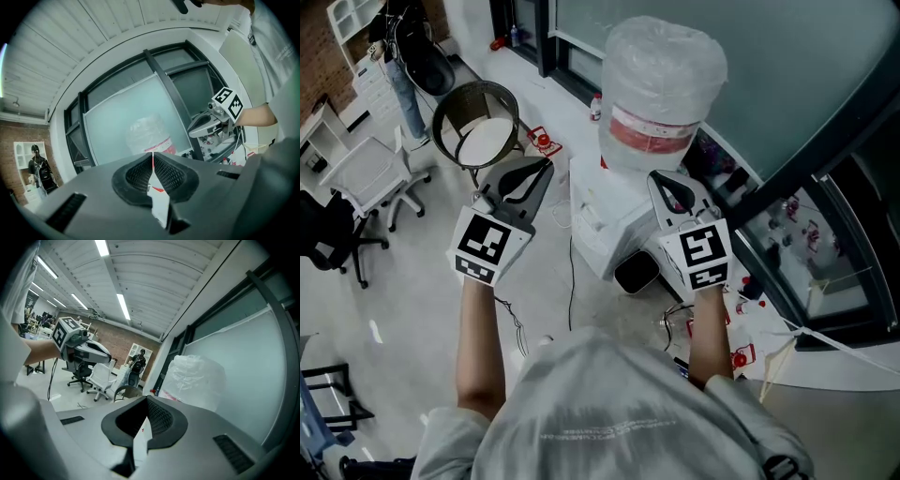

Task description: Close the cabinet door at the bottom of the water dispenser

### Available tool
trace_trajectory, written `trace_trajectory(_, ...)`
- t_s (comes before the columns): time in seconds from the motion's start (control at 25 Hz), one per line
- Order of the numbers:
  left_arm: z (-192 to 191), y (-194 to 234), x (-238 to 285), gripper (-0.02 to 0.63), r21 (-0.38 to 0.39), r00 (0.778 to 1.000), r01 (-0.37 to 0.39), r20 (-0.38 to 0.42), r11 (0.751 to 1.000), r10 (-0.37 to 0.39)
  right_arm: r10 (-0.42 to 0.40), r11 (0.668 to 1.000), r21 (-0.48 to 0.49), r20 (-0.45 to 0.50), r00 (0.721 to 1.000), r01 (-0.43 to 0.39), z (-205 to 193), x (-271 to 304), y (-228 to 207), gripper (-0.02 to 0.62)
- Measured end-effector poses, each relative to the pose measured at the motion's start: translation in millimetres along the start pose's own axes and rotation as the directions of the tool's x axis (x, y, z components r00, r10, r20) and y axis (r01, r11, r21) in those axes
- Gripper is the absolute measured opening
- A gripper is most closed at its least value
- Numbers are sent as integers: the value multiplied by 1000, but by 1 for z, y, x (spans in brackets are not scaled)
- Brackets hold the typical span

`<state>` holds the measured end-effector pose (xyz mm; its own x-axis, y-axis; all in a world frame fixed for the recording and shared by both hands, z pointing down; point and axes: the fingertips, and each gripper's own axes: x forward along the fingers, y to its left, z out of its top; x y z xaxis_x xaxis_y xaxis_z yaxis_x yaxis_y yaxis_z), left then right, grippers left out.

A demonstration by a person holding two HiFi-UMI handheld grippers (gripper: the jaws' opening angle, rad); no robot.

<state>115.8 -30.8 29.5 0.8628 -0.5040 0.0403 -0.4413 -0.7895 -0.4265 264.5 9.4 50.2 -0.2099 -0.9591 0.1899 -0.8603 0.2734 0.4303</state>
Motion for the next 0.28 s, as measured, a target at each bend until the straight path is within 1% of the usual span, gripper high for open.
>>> trace_trajectory(0.28, -8, 8, -5, 27, -58, 1000, 14, 22, 998, -13, 6, 1000, 20, -14, 1000, -5, -4, 6, 6, 28)
